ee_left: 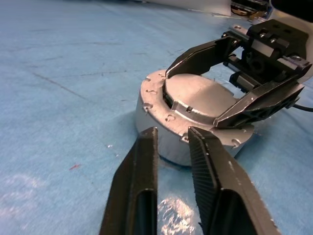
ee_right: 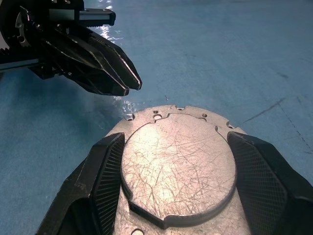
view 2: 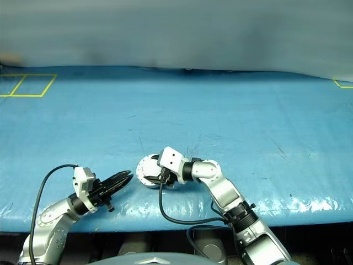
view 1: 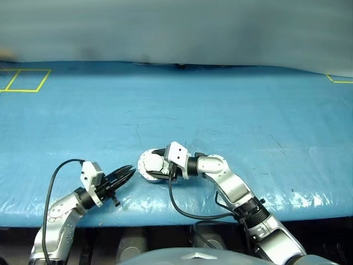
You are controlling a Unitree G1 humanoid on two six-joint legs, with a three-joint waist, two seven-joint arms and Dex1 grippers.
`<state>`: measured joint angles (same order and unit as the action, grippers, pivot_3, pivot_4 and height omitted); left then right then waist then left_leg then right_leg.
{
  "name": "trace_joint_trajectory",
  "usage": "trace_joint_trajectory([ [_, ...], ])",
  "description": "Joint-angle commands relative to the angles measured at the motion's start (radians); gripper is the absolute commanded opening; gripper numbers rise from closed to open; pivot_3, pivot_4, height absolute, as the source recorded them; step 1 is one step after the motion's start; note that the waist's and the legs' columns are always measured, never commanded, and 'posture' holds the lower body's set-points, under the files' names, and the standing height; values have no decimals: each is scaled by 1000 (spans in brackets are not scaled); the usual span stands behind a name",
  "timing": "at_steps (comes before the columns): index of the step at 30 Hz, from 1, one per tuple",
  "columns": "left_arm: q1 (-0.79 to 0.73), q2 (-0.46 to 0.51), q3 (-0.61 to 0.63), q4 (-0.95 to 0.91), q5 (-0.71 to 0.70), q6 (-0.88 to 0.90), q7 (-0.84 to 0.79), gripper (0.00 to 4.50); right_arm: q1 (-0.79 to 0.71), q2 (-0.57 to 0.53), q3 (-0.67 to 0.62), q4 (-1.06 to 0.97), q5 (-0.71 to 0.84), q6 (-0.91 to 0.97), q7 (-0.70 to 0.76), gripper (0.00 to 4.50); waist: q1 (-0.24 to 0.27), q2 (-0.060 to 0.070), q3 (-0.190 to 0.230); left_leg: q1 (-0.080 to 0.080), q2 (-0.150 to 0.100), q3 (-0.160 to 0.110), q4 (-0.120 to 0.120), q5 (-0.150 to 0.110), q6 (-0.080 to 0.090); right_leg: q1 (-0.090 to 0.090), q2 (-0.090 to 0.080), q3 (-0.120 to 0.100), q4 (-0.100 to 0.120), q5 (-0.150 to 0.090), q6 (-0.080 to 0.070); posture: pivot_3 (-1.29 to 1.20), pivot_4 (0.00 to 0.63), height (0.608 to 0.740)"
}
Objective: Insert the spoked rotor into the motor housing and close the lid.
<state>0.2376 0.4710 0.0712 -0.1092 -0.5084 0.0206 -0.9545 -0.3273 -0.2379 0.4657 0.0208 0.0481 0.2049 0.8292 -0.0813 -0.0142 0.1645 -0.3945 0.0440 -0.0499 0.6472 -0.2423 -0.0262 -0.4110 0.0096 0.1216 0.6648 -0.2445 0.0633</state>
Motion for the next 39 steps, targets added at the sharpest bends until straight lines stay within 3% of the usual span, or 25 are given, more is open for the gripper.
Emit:
trace_joint_trajectory([
  [1, -22, -1, -31, -13, 13, 2, -27, 20, 12, -5, 14, 15, -24, 16, -10, 3006, 0, 0, 0, 0, 0, 0, 0, 0, 0, 0, 0, 0, 0, 0, 0, 0, 150, 740],
  [9, -45, 10, -84, 30, 116, -14, 6, 20, 19, -9, 6, 1, -22, 23, -21, 3006, 1, 0, 0, 0, 0, 0, 0, 0, 0, 0, 0, 0, 0, 0, 0, 0, 150, 740],
  [19, -35, 1, -89, 46, 147, -44, 23, 20, 11, 7, -15, -1, 18, 56, -15, 3006, 2, 0, 0, 1, 0, 0, 0, 0, 0, 1, 0, 0, 0, 0, 0, 0, 150, 740],
  [23, -33, -1, -93, 49, 150, -50, 27, 0, 13, 10, -38, -28, 53, 51, -1, 4355, 3, 0, 0, 0, 0, 0, 0, 0, 0, 1, 0, 0, 0, 0, 0, 0, 150, 740],
  [24, -33, -1, -93, 48, 150, -50, 27, 0, 13, 17, -57, -45, 82, 60, 1, 4465, 3, 0, 0, 0, 0, 0, 0, 0, 0, 1, 0, 0, 0, 0, 0, 0, 150, 740],
  [34, -35, -2, -101, 41, 153, -50, 27, 0, 32, 58, -243, -178, 331, 264, -50, 4465, 10, 0, 0, -1, 0, 0, 0, 0, 0, 0, 0, 0, -1, 0, 0, 0, 150, 740],
  [39, -36, 0, -104, 42, 155, -52, 25, 0, 60, 61, -348, -135, 468, 493, -107, 4465, 13, 0, 0, -2, -1, 0, 0, 0, 0, 0, -1, 0, -1, 0, 0, 0, 150, 740],
])
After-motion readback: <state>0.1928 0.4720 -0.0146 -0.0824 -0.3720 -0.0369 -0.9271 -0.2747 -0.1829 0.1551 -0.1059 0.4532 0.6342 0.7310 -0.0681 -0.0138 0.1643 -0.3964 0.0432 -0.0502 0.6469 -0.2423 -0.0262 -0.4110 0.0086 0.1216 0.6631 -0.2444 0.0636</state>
